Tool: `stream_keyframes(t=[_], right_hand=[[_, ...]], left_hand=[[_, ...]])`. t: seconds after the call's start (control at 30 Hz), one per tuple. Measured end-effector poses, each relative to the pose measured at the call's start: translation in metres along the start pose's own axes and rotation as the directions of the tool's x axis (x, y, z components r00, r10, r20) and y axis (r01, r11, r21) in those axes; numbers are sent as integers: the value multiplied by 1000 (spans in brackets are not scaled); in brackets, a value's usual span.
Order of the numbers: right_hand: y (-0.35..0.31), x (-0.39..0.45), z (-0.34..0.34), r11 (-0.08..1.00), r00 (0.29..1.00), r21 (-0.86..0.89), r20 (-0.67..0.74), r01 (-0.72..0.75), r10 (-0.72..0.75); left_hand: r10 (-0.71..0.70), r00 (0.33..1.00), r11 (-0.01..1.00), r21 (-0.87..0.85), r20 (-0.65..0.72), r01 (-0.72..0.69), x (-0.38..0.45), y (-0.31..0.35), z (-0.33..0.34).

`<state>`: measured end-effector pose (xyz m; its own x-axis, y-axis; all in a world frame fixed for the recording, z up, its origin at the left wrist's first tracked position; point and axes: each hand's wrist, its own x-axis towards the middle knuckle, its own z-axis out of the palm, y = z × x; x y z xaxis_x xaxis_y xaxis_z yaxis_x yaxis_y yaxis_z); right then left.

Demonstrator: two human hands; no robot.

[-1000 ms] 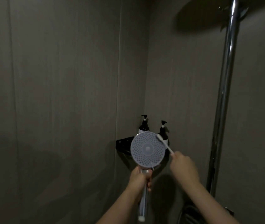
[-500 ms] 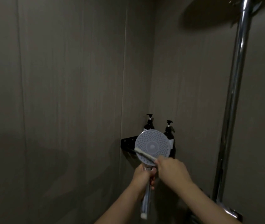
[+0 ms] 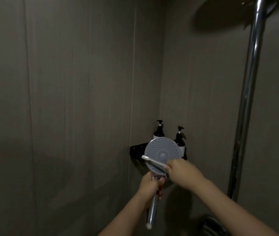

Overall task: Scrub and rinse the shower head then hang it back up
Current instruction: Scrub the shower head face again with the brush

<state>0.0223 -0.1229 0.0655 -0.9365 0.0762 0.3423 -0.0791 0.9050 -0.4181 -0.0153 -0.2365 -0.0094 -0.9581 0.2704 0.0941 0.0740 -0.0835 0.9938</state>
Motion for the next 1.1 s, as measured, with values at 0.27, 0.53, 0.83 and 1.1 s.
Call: stream_keyframes(t=[0.27, 0.53, 0.83, 1.1], right_hand=[[4, -8, -10, 996, 1000, 87, -24, -15, 17], [11, -2, -13, 988, 985, 123, -137, -89, 106], [8, 4, -22, 985, 989, 139, -95, -102, 116], [7, 8, -40, 975, 988, 178, -56, -132, 144]], left_hand=[[31, 1000, 998, 46, -5, -31, -1, 4, -1], [51, 999, 997, 60, -3, -51, -6, 9, 5], [53, 998, 992, 110, 27, -56, -6, 15, 7], [37, 999, 991, 129, 35, -41, -3, 12, -4]])
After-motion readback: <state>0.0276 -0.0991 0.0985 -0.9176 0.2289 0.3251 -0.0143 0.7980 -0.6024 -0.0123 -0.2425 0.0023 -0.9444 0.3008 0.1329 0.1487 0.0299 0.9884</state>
